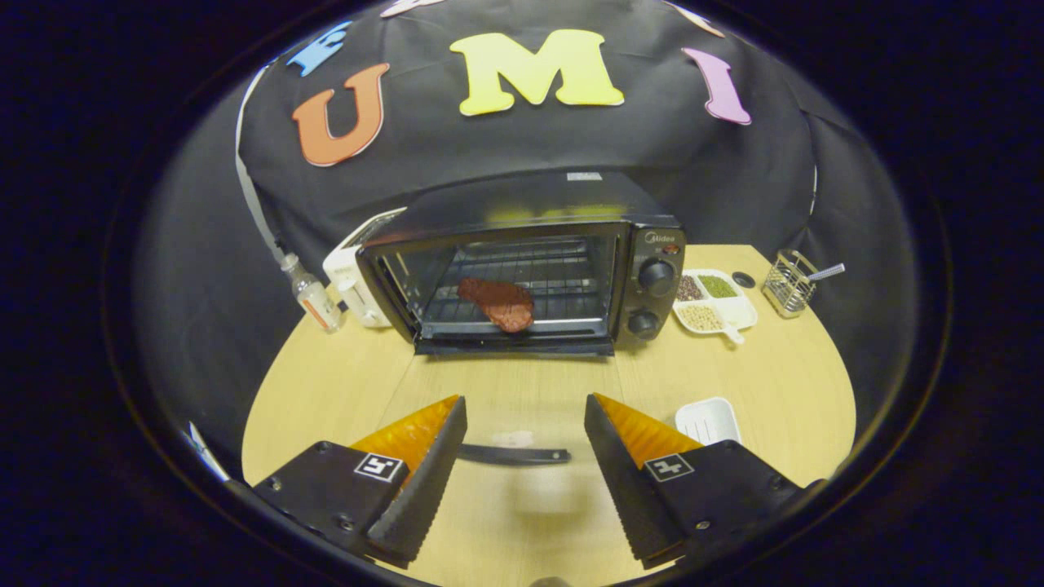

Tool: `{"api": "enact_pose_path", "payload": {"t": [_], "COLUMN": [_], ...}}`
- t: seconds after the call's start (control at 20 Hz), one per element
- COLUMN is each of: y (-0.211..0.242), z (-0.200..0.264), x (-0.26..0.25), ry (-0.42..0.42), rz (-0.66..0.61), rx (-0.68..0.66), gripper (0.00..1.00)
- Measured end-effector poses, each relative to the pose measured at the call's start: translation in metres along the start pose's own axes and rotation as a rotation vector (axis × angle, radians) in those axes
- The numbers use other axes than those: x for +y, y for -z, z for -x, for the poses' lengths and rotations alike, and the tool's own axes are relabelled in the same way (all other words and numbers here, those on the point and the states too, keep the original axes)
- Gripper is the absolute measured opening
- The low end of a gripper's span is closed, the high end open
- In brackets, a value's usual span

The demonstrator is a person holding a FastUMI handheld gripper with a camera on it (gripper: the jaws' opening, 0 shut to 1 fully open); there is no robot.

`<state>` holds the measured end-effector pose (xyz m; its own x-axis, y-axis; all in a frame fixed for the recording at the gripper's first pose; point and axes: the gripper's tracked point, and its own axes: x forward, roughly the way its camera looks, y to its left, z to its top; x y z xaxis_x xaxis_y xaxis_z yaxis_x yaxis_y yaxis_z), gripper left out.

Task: Open the toaster oven, put the food inside, and close the toaster oven door.

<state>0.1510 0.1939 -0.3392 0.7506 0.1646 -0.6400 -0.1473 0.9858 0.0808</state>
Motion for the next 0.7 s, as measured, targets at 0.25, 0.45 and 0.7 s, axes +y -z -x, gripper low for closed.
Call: {"api": "enact_pose_path", "payload": {"t": [0.25, 0.45, 0.7], "y": [0.040, 0.071, 0.102], "z": [-0.001, -0.009, -0.022], "x": [-0.009, -0.018, -0.017], "ry": [0.019, 0.022, 0.028], "rz": [0.029, 0.030, 0.038], "rx": [0.073, 0.140, 0.204], "gripper": [0.93, 0.93, 0.93]}}
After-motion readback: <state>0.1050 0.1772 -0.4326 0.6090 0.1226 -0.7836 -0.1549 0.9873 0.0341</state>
